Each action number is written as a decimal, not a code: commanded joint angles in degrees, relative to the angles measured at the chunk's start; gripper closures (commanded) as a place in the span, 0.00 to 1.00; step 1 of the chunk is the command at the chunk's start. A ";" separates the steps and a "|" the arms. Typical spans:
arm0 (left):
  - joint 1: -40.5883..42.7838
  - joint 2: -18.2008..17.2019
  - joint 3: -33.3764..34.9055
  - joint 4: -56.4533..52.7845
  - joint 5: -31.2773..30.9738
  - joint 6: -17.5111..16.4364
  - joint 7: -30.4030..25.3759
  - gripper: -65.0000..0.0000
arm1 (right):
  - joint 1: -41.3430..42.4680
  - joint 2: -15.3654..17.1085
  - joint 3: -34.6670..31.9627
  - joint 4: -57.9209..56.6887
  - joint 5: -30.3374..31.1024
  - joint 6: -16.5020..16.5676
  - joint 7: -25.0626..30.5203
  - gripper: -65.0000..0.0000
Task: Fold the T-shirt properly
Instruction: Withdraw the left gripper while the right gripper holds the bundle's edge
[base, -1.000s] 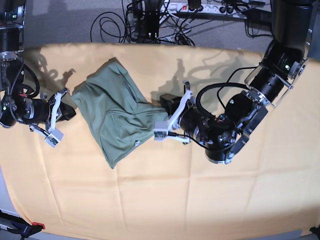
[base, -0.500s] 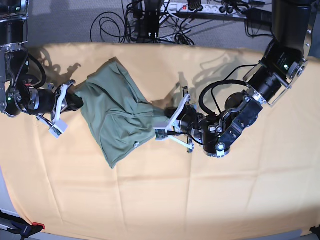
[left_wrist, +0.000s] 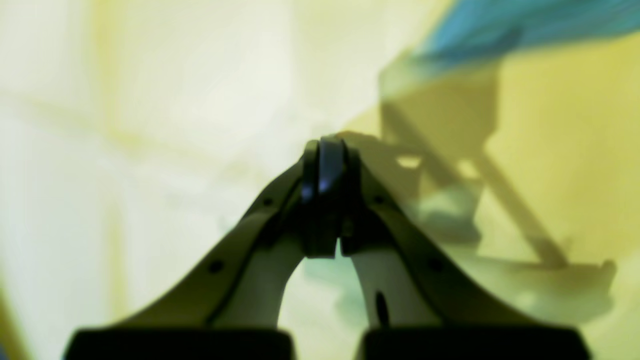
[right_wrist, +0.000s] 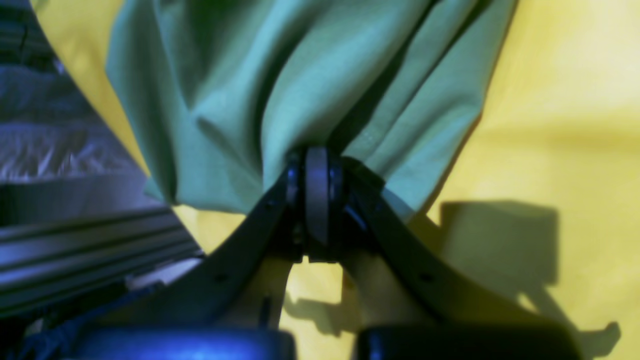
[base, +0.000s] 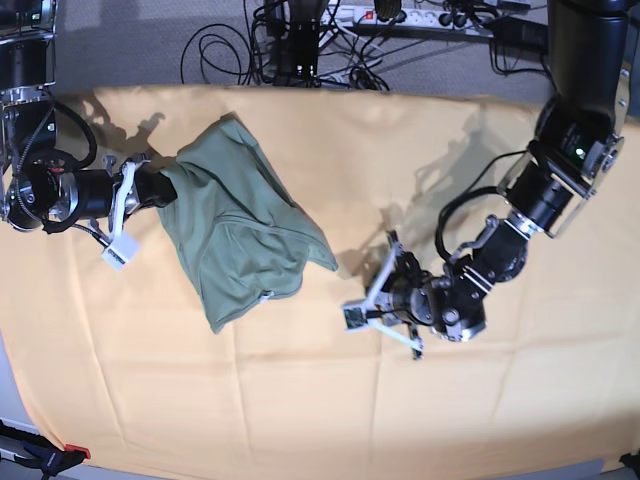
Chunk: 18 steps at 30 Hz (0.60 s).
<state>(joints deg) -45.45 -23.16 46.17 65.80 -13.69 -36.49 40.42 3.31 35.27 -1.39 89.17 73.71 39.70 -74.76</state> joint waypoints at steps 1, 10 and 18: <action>-3.61 -0.26 -0.50 0.72 -1.11 0.50 0.28 1.00 | 1.14 1.79 0.87 0.79 0.92 0.30 0.26 1.00; -9.46 -6.29 -2.10 5.64 -26.99 0.20 12.55 1.00 | 1.44 4.52 10.97 0.79 9.18 0.30 3.89 1.00; -9.31 -6.67 -10.56 6.47 -50.60 -3.51 21.88 1.00 | 1.42 0.11 11.43 1.22 11.29 0.30 -5.24 1.00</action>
<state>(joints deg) -52.60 -29.28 36.34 71.70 -64.05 -39.75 62.87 3.62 33.93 9.47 89.25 83.20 39.72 -80.64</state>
